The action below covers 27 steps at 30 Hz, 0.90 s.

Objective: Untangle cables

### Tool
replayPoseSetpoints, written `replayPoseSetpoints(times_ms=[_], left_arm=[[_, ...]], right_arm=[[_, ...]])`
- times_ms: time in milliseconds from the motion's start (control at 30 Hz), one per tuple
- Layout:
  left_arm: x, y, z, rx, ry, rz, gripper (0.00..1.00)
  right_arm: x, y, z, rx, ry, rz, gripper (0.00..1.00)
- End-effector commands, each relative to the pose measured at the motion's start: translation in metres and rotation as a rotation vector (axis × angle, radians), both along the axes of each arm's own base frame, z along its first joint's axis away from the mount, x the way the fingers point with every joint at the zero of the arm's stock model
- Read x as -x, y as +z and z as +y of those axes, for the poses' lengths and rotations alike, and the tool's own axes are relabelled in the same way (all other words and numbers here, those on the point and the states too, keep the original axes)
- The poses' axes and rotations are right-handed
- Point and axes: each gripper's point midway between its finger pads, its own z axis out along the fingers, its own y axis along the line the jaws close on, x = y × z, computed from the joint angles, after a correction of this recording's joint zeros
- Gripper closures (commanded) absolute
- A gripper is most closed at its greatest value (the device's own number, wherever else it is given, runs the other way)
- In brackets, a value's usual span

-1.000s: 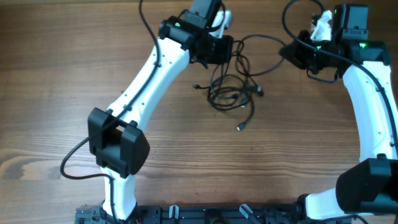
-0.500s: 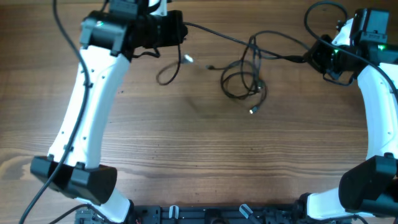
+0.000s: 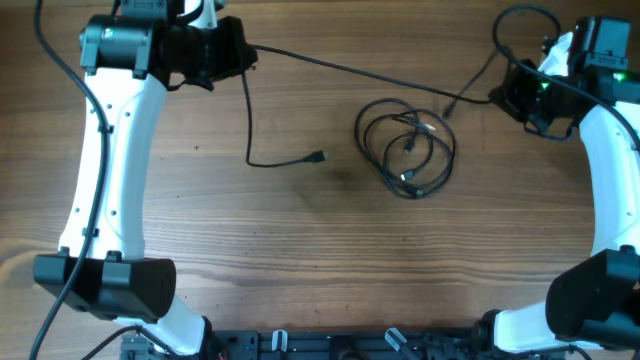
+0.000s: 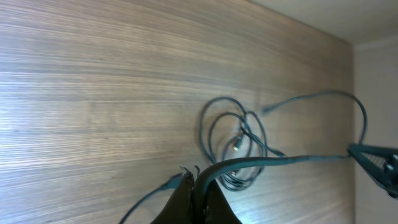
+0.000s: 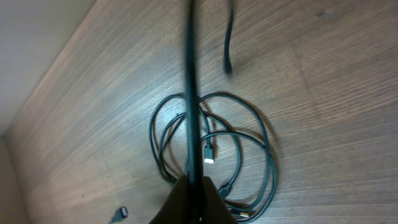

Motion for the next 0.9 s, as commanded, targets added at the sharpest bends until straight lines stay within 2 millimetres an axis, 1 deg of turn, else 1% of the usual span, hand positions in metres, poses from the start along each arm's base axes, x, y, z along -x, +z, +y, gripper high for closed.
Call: replayPoseSetpoints(times_ms=[0, 67, 133, 200, 267, 367, 433, 467, 533, 567, 633, 700, 733, 767, 833, 867], left_arm=[[-0.014, 0.01, 0.077, -0.16, 0.239, -0.057, 0.96], [-0.013, 0.01, 0.075, -0.149, 0.231, -0.055, 0.96], [-0.013, 0.01, 0.069, -0.13, 0.212, -0.054, 0.96], [-0.012, 0.011, 0.064, -0.122, 0.199, -0.054, 0.96], [-0.011, 0.011, 0.056, -0.119, 0.18, -0.055, 0.91], [-0.009, 0.011, 0.039, -0.118, 0.141, -0.059, 0.87], [-0.008, 0.012, 0.025, -0.116, 0.11, -0.066, 0.85], [-0.008, 0.012, 0.018, -0.115, 0.094, -0.073, 0.86], [-0.007, 0.014, 0.003, -0.111, 0.062, -0.087, 0.88], [-0.005, 0.015, -0.006, -0.109, 0.041, -0.094, 0.88], [-0.003, 0.016, -0.018, -0.107, 0.016, -0.101, 0.88], [-0.002, 0.016, -0.026, -0.108, -0.002, -0.106, 0.86], [-0.002, 0.016, -0.027, -0.109, -0.004, -0.107, 0.85], [-0.002, 0.016, -0.026, -0.116, 0.002, -0.108, 0.85], [-0.006, 0.014, -0.015, -0.145, 0.042, -0.108, 0.85], [-0.007, 0.014, -0.01, -0.157, 0.058, -0.107, 0.85]], right_arm=[[0.001, -0.005, -0.04, 0.116, 0.059, -0.047, 0.96], [-0.006, 0.008, -0.016, 0.039, 0.175, -0.136, 0.96], [-0.011, 0.024, 0.0, -0.001, 0.222, -0.203, 0.96], [-0.013, 0.039, 0.012, -0.009, 0.253, -0.249, 0.96], [-0.015, 0.06, 0.025, 0.005, 0.287, -0.304, 0.96], [-0.015, 0.092, 0.048, -0.003, 0.31, -0.369, 0.96], [-0.015, 0.106, 0.066, -0.013, 0.337, -0.396, 0.96], [-0.015, 0.111, 0.075, -0.022, 0.35, -0.401, 0.96], [-0.013, 0.112, 0.095, -0.043, 0.377, -0.396, 0.96], [-0.01, 0.111, 0.108, -0.051, 0.408, -0.392, 0.96], [-0.006, 0.109, 0.127, -0.06, 0.45, -0.383, 0.96], [-0.001, 0.102, 0.147, -0.051, 0.471, -0.351, 0.96], [0.0, 0.099, 0.151, -0.039, 0.467, -0.337, 0.96], [0.001, 0.092, 0.155, -0.009, 0.436, -0.301, 0.96], [-0.001, 0.08, 0.154, 0.039, 0.374, -0.252, 0.96], [-0.002, 0.077, 0.155, 0.048, 0.361, -0.242, 0.96]])
